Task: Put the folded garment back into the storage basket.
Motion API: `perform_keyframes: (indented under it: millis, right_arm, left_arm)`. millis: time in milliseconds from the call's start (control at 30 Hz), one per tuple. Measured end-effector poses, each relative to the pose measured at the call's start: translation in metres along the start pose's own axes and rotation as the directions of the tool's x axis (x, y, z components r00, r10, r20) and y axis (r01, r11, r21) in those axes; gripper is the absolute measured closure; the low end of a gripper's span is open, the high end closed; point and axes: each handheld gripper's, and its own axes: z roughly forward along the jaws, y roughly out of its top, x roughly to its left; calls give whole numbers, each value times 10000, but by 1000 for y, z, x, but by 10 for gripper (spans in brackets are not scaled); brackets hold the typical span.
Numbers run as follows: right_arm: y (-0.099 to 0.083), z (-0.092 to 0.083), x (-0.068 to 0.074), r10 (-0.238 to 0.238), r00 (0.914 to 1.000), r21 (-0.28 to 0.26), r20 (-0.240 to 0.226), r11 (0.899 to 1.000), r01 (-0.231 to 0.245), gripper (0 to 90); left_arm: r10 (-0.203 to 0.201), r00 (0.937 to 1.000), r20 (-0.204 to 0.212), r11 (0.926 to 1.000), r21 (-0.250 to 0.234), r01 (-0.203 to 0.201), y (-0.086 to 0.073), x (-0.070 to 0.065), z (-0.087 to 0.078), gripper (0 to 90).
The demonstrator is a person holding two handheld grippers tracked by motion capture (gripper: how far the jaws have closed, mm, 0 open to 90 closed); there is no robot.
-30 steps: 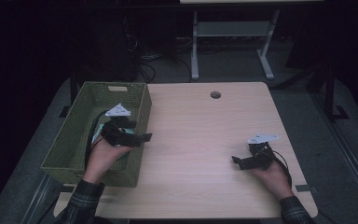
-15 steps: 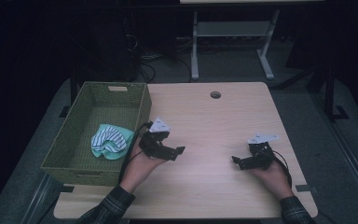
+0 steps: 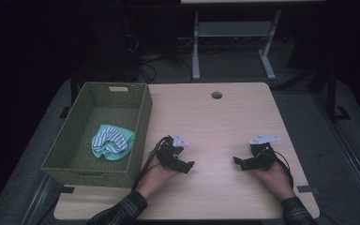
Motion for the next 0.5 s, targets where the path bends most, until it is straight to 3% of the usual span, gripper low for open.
perform_keyframes:
  millis: [200, 367, 500]
  right_arm:
    - [0, 0, 0, 1, 10000, -3, -1, 10000, -1, 59]
    - [0, 0, 0, 6, 10000, 1, -4, 10000, -6, 60]
    - [0, 0, 0, 1, 10000, -1, -3, 10000, -1, 59]
  left_arm:
    - [45, 10000, -30, 9990, 447, -44, -7, 0, 10, 155]
    - [-122, 9999, 109, 9995, 291, 119, -9, 1, 10, 144]
    - [-34, 9999, 133, 10000, 11, 34, -13, 2, 11, 128]
